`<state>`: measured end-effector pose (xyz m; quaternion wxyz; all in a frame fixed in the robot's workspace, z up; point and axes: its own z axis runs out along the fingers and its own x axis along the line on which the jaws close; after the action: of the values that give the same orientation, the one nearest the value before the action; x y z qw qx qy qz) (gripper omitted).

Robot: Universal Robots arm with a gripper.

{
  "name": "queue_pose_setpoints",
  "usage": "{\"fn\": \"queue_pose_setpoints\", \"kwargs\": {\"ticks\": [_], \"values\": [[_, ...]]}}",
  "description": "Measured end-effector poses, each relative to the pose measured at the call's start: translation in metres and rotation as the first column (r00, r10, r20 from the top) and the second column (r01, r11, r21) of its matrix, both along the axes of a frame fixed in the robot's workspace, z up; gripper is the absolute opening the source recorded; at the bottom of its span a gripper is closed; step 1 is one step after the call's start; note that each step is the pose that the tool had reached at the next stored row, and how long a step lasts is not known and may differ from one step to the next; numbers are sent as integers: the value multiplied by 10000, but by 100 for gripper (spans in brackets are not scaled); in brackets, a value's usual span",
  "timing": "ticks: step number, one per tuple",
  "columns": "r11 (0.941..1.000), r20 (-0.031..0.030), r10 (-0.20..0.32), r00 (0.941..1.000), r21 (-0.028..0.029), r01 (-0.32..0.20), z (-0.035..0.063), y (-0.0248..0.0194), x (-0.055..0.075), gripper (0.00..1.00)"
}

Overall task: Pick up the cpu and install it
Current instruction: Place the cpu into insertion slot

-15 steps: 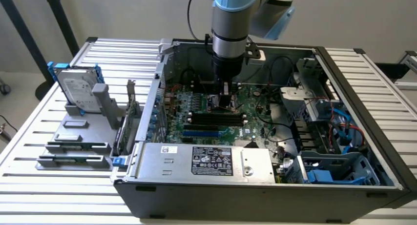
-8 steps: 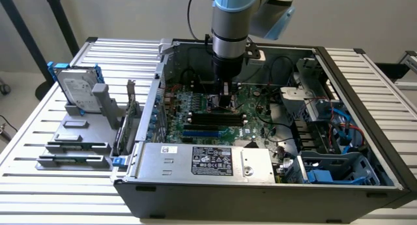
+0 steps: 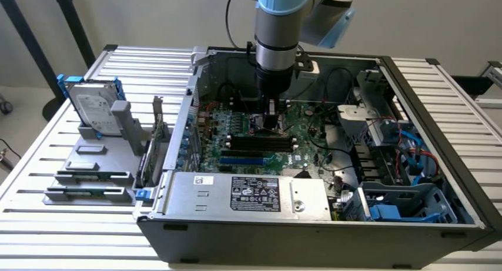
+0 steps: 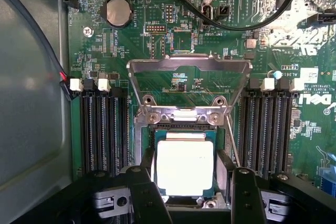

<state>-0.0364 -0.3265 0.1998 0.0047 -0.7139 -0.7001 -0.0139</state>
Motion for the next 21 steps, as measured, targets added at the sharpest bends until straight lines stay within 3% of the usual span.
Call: {"fn": "queue_pose_setpoints", "kwargs": {"ticks": [21], "values": [[10000, -15, -48, 10000, -1, 48, -30, 20, 7, 55]]}}
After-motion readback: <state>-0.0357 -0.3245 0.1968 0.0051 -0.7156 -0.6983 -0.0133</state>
